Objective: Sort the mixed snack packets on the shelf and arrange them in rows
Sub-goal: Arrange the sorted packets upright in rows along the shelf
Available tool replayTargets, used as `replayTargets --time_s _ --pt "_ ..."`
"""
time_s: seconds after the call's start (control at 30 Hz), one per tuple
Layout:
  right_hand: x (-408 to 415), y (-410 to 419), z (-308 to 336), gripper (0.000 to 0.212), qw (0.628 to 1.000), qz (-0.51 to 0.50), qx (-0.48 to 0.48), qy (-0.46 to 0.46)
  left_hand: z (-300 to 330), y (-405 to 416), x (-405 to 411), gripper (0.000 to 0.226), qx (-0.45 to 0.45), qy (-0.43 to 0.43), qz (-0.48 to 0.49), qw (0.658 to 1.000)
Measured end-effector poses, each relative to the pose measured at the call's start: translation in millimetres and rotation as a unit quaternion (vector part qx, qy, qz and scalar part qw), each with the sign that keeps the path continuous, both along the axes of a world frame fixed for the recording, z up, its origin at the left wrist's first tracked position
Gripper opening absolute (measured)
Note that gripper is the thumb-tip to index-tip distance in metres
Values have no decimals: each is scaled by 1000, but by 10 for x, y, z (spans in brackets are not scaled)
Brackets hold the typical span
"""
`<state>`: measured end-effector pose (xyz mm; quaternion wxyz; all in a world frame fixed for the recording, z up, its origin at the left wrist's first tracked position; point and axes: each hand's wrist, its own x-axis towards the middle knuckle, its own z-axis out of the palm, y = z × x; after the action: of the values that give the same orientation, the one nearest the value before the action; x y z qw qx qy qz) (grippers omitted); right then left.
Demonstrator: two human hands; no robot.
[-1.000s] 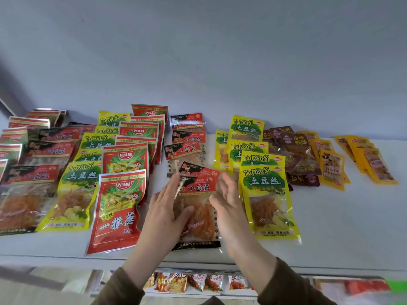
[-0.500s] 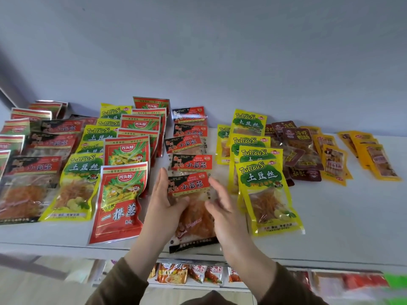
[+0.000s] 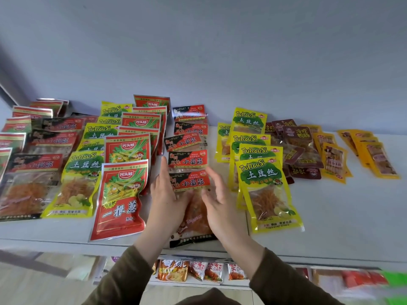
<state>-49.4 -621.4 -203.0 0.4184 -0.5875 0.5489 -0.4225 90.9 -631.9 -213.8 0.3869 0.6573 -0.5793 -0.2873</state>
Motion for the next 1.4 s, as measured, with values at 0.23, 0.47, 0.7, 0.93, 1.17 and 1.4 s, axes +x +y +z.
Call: replayTargets --time_s 0.23,0.47,0.7,0.93,1.17,1.4 --pt "29 -353 35 52 1000 2 -16 6 91 -246 -12 105 -1 43 7 999" --pt "53 -604 113 51 998 1 65 4 67 -360 -4 102 29 11 5 1000" --pt "148 -569 47 52 995 -40 72 -52 138 -510 8 96 7 46 5 999" --pt "189 -651 74 60 994 -59 71 -65 137 -578 81 99 50 -2 -16 999" --pt "198 -881 190 62 987 -63 99 -114 206 -728 128 108 73 45 -41 995" --pt "180 -884 171 49 982 -39 102 -157 187 -727 197 107 72 48 -35 996"
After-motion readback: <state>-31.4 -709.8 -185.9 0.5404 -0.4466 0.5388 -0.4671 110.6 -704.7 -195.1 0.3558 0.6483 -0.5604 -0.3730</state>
